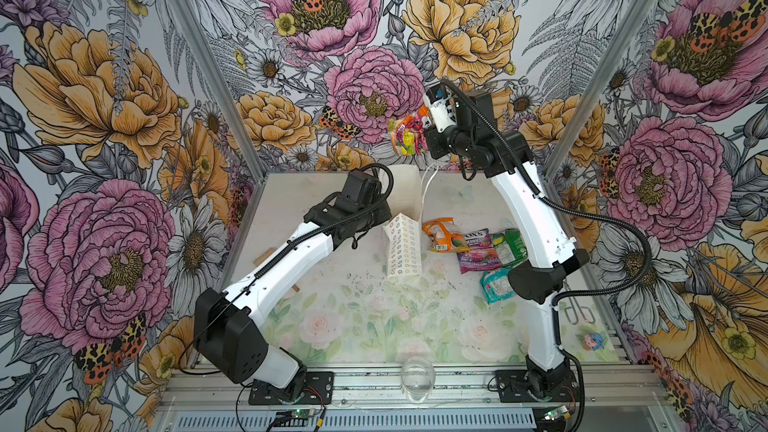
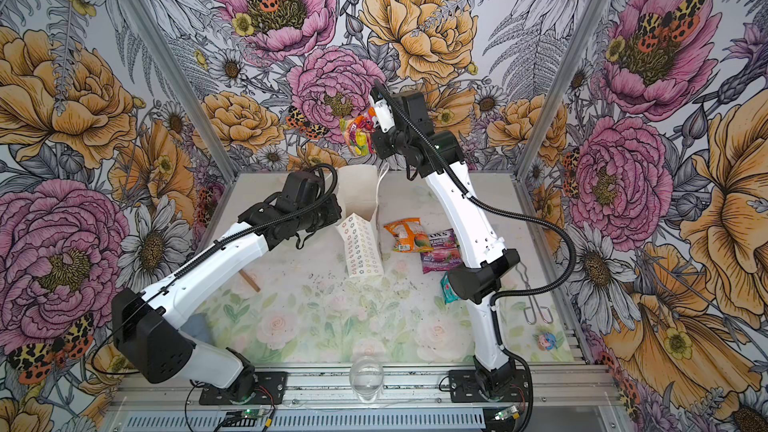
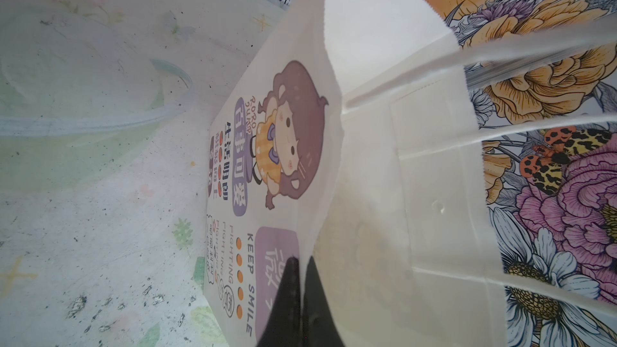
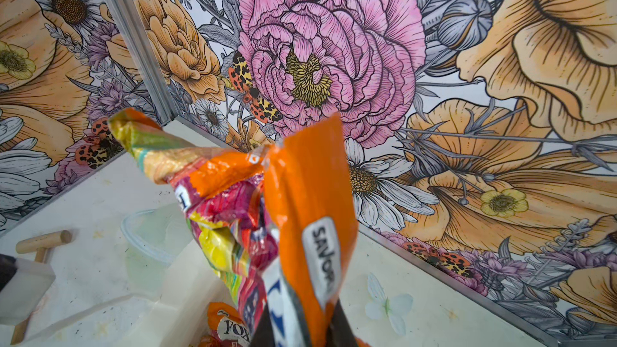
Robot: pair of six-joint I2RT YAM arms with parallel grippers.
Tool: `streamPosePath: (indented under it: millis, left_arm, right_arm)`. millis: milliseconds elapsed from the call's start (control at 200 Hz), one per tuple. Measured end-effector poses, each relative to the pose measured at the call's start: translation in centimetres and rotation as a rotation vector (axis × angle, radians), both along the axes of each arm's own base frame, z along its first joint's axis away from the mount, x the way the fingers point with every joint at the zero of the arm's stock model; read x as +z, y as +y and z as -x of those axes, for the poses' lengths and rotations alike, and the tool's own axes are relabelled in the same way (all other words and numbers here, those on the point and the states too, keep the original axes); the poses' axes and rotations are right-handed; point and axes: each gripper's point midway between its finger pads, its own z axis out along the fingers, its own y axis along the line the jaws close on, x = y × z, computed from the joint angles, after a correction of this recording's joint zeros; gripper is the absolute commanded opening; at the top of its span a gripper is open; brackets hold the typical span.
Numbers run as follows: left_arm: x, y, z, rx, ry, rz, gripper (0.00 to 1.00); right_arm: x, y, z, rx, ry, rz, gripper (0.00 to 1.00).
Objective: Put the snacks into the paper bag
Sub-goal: 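Lift the orange Fox's Fruits bag with the right gripper up and away, then move the held Fox's Fruits bag over the paper bag opening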
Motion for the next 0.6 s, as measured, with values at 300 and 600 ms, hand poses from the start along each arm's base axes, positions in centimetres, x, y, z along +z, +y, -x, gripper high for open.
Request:
streamPosePath:
  millis: [300, 600]
  left_arm:
    - [0.0, 0.0, 0.0, 0.000, -0.001, 0.000, 0.00]
    - [0.0, 0.0, 0.0, 0.000, -0.001, 0.001, 0.00]
  right_arm:
    - [-5.3, 0.8, -0.4, -0.008, 0.063, 0.170, 0.00]
    - [-7.0, 0.4, 0.2, -0.023, 0.069, 0.292, 0.00]
